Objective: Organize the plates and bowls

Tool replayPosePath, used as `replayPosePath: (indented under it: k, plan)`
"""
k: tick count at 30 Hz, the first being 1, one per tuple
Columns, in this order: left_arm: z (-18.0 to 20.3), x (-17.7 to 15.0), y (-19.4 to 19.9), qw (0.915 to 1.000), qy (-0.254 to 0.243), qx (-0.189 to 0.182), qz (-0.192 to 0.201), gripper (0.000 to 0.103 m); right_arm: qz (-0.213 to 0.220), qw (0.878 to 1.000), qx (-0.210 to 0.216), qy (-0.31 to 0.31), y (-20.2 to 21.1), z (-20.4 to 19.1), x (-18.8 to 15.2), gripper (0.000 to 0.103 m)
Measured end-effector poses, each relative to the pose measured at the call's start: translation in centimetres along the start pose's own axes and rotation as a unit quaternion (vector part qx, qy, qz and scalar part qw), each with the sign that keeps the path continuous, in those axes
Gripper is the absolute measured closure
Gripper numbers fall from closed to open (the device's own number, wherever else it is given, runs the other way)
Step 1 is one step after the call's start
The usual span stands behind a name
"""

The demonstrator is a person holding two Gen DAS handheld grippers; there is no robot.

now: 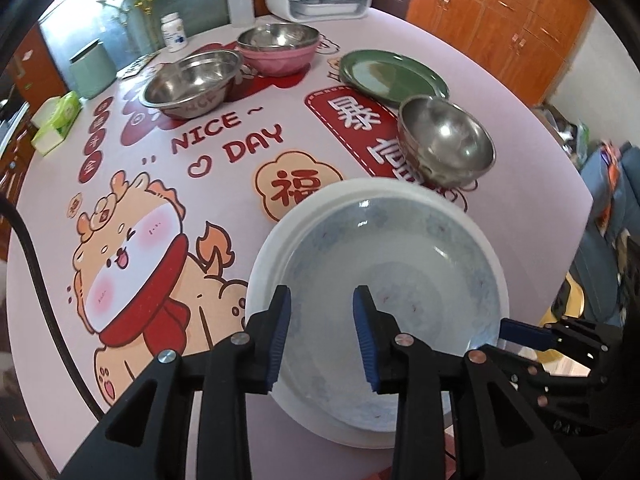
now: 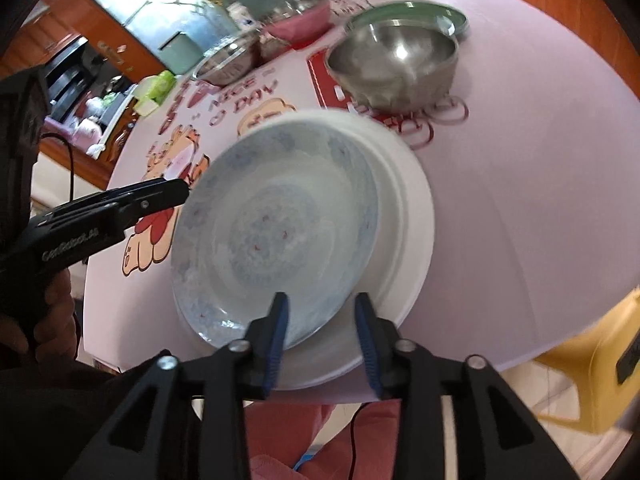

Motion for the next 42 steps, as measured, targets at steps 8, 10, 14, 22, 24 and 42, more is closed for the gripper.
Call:
replayPosePath:
  k: [8,10,14,22,24,42]
  plan:
    - [1.2,0.6,1.8,0.9989,0.041,0.020,0.011,0.070,0.017,1.000,0.003,0.021,1.8,2.6,0.1,0.057]
    - [1.6,0.8,2.2,0.9986,0.045,0.023,0.013,0.064,0.020,1.000,0.003,0.021,2.2,3.1,0.2,0.057]
    - [2.4,1.3,3.1,0.9981,0.050,0.028,0.021,0.062,0.030,0.999,-0.001,0.011,3.2,4.4,0.7,0.054]
    - [2.0,3.4,4.1,0.9962,0.073,0.029,0.040,0.056,0.060,0.998,-0.013,-0.022,5.3,5.7,2.2,0.049]
    - [2.0,4.0,4.4,0.9962,0.071,0.020,0.046,0.054,0.070,0.997,-0.018,-0.030,5.9,5.9,2.7,0.049]
    - [2.3,7.7,7.1,0.9972,-0.001,-0.010,0.074,0.046,0.165,0.981,-0.056,-0.088,10.2,6.8,8.4,0.031]
Point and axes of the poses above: each gripper's, at about its wrist camera, not at the fingertips, and y roughly against the way its jaws point, z to its right, x to its top, the point moved 7 cm from there along -y, roughly the way its jaws point, and after that the axes turned 12 degrees about -z, right-handed, at the moved point
